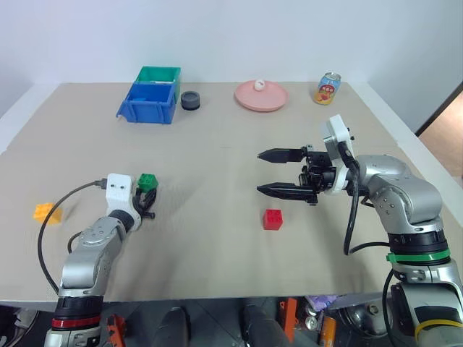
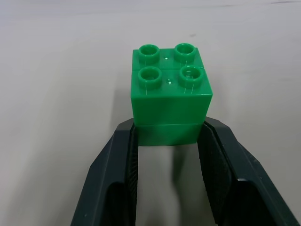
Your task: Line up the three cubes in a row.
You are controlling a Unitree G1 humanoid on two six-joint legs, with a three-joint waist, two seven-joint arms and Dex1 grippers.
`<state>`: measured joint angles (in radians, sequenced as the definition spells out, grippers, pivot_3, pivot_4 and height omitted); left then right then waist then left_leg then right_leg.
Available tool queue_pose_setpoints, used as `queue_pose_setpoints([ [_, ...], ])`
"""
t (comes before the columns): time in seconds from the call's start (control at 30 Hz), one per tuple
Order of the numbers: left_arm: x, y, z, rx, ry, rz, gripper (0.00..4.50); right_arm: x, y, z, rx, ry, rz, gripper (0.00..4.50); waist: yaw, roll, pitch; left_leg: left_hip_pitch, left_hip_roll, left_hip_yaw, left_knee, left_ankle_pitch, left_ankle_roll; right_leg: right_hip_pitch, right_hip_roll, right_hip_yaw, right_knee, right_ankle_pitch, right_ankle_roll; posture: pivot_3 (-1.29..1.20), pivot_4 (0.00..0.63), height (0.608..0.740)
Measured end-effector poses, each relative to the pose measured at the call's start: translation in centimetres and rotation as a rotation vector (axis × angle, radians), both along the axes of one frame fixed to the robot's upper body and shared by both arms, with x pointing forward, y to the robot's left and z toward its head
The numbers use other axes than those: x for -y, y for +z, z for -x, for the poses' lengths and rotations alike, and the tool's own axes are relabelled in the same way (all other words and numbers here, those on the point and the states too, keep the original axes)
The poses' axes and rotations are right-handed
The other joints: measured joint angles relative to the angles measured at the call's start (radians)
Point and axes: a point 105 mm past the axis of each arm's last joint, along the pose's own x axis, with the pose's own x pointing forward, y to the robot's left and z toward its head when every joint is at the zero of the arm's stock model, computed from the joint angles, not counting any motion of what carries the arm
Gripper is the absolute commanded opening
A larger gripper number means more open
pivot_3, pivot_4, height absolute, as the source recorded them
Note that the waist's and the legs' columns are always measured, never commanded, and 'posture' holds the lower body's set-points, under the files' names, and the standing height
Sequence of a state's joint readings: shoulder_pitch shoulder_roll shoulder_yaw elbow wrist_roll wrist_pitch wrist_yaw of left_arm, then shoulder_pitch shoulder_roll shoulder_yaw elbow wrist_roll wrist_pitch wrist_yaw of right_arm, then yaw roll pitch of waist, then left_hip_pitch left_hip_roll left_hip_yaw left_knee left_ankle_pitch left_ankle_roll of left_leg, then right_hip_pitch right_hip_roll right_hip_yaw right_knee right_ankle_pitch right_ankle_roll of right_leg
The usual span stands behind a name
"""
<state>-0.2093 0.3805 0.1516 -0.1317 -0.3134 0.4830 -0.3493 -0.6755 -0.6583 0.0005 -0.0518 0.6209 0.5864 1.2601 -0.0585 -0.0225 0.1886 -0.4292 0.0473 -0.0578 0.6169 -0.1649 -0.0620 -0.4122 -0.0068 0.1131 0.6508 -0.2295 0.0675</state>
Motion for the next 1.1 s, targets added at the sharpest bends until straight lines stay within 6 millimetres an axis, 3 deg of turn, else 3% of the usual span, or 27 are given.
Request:
queue_pose_setpoints([
  [0.17,1.3,2.6,1.4,0.128,-0.262,-0.040,1.26,0.2,0.3,0.5,-0.010,0.040,0.015,4.50,0.000,0.000,0.000,-0.003,0.000,0.000,-0.001,0.000,-0.001,-0.004,0.000,0.000,0.000,-0.002,-0.001,0.00,0.150,0.740],
  [0.4,3.6,2.2,4.4,0.134,-0.661,-0.100,1.26,0.8,0.1,2.4,-0.019,0.123,0.078,4.50,0.001,0.000,0.000,-0.004,0.001,0.000,-0.003,-0.001,0.000,-0.006,0.000,0.000,0.000,-0.003,-0.001,0.00,0.150,0.740],
  [0.57,4.6,2.1,4.0,0.130,-0.744,-0.103,1.26,0.9,-0.1,2.6,-0.024,0.122,0.084,4.50,0.002,0.000,0.000,-0.004,0.001,0.001,-0.002,-0.001,0.000,-0.006,0.000,0.000,0.000,-0.003,-0.001,0.00,0.150,0.740],
  [0.7,6.5,1.2,3.0,0.124,-0.825,-0.108,1.26,0.9,0.2,3.2,-0.016,0.122,0.093,4.50,0.010,0.000,0.000,-0.005,0.001,0.001,-0.002,-0.001,0.000,-0.006,0.000,0.000,0.000,-0.003,-0.001,0.00,0.150,0.740],
  [0.93,9.7,-0.4,3.4,0.067,-0.973,-0.109,1.26,1.8,0.6,3.7,-0.020,0.092,0.104,4.50,0.010,0.000,0.000,-0.006,0.001,0.000,-0.002,-0.001,0.000,-0.007,0.000,0.000,0.000,-0.001,0.004,0.00,0.150,0.740],
  [1.1,10.6,-1.6,3.6,0.024,-1.047,-0.128,1.26,2.4,0.9,4.4,-0.026,0.086,0.112,4.50,0.011,0.000,0.000,-0.006,0.001,0.000,-0.001,-0.001,0.000,-0.007,0.001,0.000,0.000,-0.002,0.000,0.00,0.150,0.740],
])
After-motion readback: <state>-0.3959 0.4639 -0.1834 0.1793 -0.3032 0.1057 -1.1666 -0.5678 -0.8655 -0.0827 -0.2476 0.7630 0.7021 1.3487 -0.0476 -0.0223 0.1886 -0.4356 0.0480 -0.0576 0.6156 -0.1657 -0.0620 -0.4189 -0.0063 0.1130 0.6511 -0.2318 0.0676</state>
